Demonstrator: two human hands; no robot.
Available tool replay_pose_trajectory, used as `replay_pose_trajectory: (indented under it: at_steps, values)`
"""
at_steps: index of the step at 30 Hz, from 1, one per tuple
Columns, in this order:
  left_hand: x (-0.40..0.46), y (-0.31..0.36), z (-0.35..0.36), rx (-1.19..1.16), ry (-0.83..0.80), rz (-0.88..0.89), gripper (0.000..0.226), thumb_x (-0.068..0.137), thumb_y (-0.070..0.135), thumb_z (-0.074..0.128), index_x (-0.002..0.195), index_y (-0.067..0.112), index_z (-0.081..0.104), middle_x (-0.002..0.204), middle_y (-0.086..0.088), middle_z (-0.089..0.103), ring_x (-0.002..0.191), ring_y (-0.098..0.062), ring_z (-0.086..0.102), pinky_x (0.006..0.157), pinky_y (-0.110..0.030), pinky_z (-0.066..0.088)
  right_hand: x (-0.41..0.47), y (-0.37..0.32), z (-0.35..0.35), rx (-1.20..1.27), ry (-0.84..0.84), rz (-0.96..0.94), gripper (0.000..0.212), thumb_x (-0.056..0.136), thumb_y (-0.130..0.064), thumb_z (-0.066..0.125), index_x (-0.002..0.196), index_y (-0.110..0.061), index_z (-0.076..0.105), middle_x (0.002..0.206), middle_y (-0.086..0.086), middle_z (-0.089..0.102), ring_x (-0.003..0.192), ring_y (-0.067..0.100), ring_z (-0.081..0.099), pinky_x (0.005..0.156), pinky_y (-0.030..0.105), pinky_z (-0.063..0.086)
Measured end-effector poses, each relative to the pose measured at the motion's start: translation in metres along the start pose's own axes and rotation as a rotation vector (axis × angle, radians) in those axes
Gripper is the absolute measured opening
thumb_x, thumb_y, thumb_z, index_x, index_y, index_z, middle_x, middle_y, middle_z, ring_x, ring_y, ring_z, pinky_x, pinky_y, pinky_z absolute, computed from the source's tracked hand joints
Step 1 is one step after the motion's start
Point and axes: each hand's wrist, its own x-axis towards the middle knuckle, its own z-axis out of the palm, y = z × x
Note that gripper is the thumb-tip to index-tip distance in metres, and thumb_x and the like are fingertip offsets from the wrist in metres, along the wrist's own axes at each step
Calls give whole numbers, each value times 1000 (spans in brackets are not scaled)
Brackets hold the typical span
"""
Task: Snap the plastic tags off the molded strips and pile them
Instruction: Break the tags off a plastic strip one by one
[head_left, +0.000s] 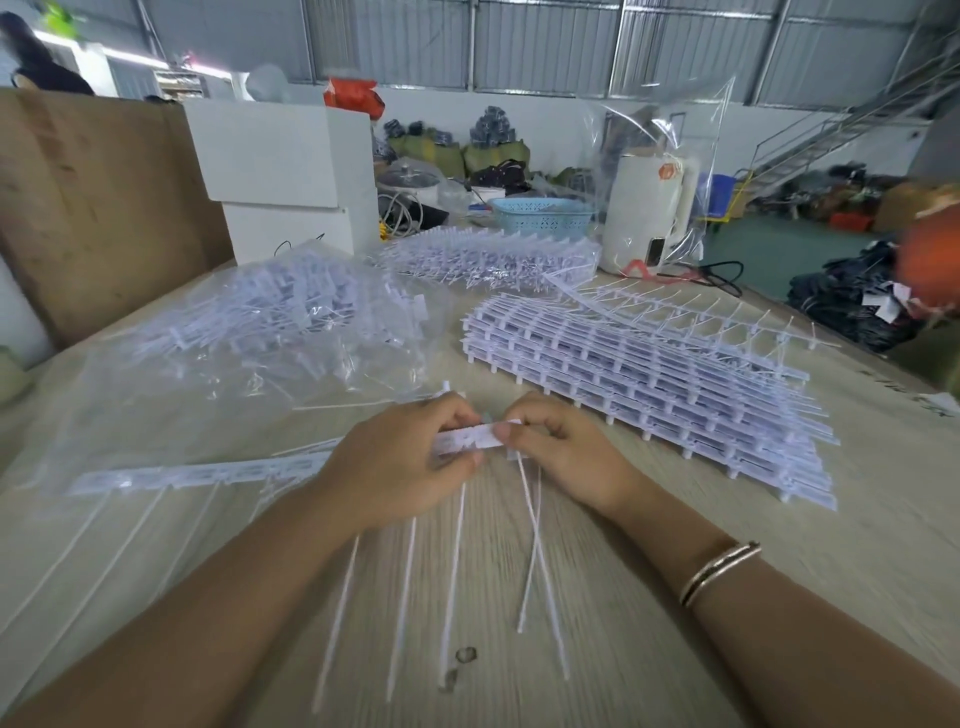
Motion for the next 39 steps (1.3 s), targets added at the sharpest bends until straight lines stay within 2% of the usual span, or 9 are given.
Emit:
replay_pose_trajectory:
  at_steps: [4, 10, 18, 26, 29, 31, 34, 37, 39]
  values:
    - [-5, -8, -3, 46, -65, -30, 20, 84, 34, 53, 104, 36, 52, 71, 9, 57, 61, -6, 52, 59, -30, 41, 0, 0, -2, 69, 61, 53, 18, 91, -8, 56, 74, -9, 60, 71, 0, 50, 65, 3, 46, 65, 14, 35]
    - [-4, -1, 5, 207, 64, 31, 22, 86, 37, 56, 108, 34, 54, 78, 11, 61, 64, -11, 55, 57, -27, 42, -2, 2, -4, 101, 40, 89, 22, 89, -15, 62, 69, -7, 56, 56, -11, 48, 52, -3, 44, 54, 6, 34]
    - [-3, -9, 9, 369, 123, 107, 30, 92, 50, 44, 116, 40, 59, 85, 7, 69, 74, -17, 63, 59, -26, 39, -3, -1, -2, 48, 2, -32, 4, 85, -10, 66, 84, -10, 70, 78, 20, 65, 67, 12, 55, 65, 14, 41]
    - [0, -11, 9, -74, 114, -58, 44, 91, 58, 34, 102, 35, 70, 76, 8, 71, 68, -9, 65, 70, -31, 51, 0, 8, -4, 46, 125, -134, 14, 86, -8, 64, 86, -19, 72, 82, -5, 71, 78, 6, 63, 72, 17, 47]
    - [-1, -13, 8, 31, 169, -9, 27, 91, 43, 53, 113, 35, 67, 64, 16, 60, 63, -6, 55, 61, -24, 41, -1, 6, -8, 246, 166, -20, 16, 89, -13, 60, 81, -20, 71, 78, -11, 70, 77, -2, 62, 70, 7, 44]
    - [-2, -10, 7, 40, 167, -9, 31, 87, 43, 59, 118, 36, 64, 66, 18, 53, 66, -5, 50, 63, -24, 37, 0, 8, -11, 161, 174, 79, 12, 90, -20, 61, 85, -16, 71, 83, -7, 67, 73, -7, 59, 67, 3, 40]
    - [-4, -4, 7, 5, 209, -38, 33, 83, 38, 65, 115, 32, 65, 93, 10, 69, 82, -13, 63, 70, -30, 49, 3, 16, -11, -217, 135, 204, 11, 88, -29, 63, 91, -20, 70, 96, -2, 62, 89, 0, 56, 83, 17, 40]
    - [-3, -1, 8, 9, 244, -34, 27, 77, 30, 72, 102, 22, 64, 99, 6, 63, 86, -16, 63, 71, -36, 51, 2, 17, -8, -421, 97, 265, 35, 87, -38, 60, 119, -25, 61, 114, -5, 55, 115, 18, 47, 103, 41, 33]
    - [-2, 0, 7, 43, 250, -17, 30, 75, 29, 74, 99, 17, 61, 102, 5, 55, 84, -17, 60, 68, -36, 50, 1, 12, -5, -461, 160, 191, 39, 89, -39, 57, 127, -29, 55, 114, -10, 52, 117, 15, 43, 101, 38, 27]
